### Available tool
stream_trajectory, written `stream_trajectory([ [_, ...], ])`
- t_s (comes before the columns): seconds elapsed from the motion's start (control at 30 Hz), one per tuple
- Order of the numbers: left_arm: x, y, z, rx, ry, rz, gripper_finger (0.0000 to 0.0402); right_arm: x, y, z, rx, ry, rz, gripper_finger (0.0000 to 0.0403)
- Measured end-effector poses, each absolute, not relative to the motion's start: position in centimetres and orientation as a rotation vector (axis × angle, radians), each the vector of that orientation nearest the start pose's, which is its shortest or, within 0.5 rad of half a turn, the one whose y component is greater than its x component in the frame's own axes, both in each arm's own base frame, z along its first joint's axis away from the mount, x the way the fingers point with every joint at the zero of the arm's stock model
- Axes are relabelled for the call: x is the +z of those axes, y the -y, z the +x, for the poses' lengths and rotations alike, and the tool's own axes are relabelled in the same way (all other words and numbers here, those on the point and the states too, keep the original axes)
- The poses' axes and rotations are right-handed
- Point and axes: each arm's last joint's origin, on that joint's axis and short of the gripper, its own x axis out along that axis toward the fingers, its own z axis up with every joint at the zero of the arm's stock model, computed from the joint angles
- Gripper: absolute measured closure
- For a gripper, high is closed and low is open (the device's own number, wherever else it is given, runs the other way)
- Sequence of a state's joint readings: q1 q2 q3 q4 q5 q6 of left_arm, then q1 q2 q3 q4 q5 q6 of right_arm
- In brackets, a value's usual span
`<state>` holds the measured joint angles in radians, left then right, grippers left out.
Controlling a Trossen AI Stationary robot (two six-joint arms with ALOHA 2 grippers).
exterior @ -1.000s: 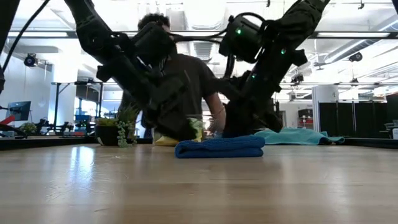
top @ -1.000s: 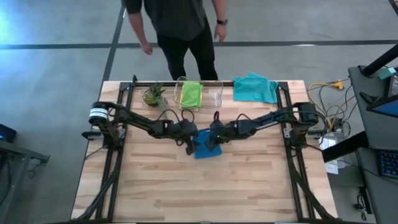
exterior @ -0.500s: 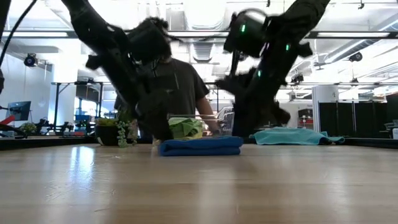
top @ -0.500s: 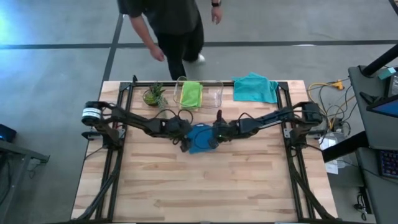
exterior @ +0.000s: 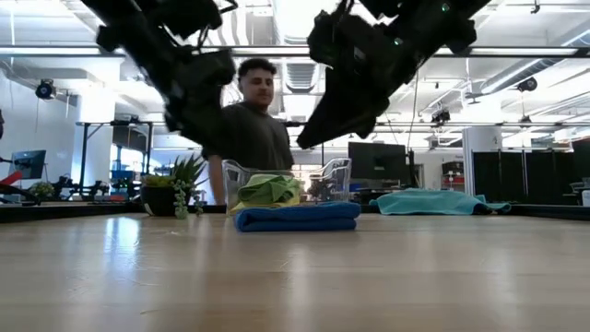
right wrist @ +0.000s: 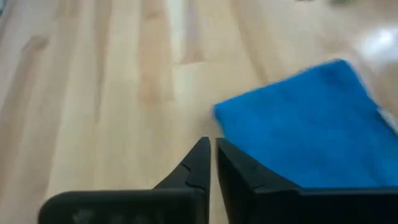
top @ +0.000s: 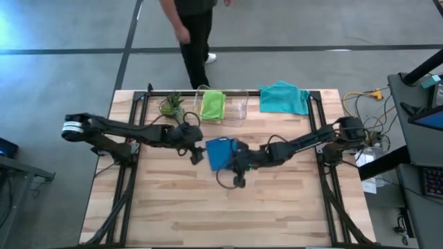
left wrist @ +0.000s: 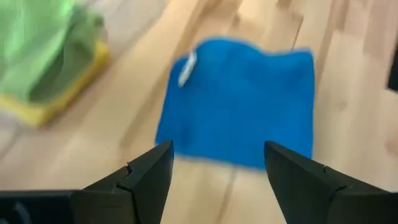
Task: Fold microfiber towels
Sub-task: Fold the bottom blue towel, then put the bottom blue towel into the bin
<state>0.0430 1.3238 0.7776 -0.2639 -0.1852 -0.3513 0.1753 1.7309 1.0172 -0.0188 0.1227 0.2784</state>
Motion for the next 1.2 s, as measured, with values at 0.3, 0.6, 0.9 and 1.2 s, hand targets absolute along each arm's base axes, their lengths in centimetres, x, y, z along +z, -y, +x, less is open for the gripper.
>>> stream_trajectory([
  [0.3, 21.4, 1.0, 22.6, 0.290, -0.781, -0.393, 0.0167, 17.4, -6.5, 38.3, 0.022, -0.801, -0.013, 0.0269],
  [0.6, 17.9, 3.0, 19.7, 0.272, -0.738, -0.577, 0.0167, 14.4, -6.8, 40.6, 0.053, -1.106, -0.185, 0.0193],
  [0.9, 16.2, 4.8, 18.2, 0.222, -0.722, -0.695, 0.0167, 15.1, -5.9, 41.9, -0.013, -1.093, -0.180, 0.0212],
  [1.2, 16.0, 5.5, 18.6, 0.198, -0.664, -0.699, 0.0167, 14.4, -5.1, 41.5, 0.036, -1.153, -0.130, 0.0214],
])
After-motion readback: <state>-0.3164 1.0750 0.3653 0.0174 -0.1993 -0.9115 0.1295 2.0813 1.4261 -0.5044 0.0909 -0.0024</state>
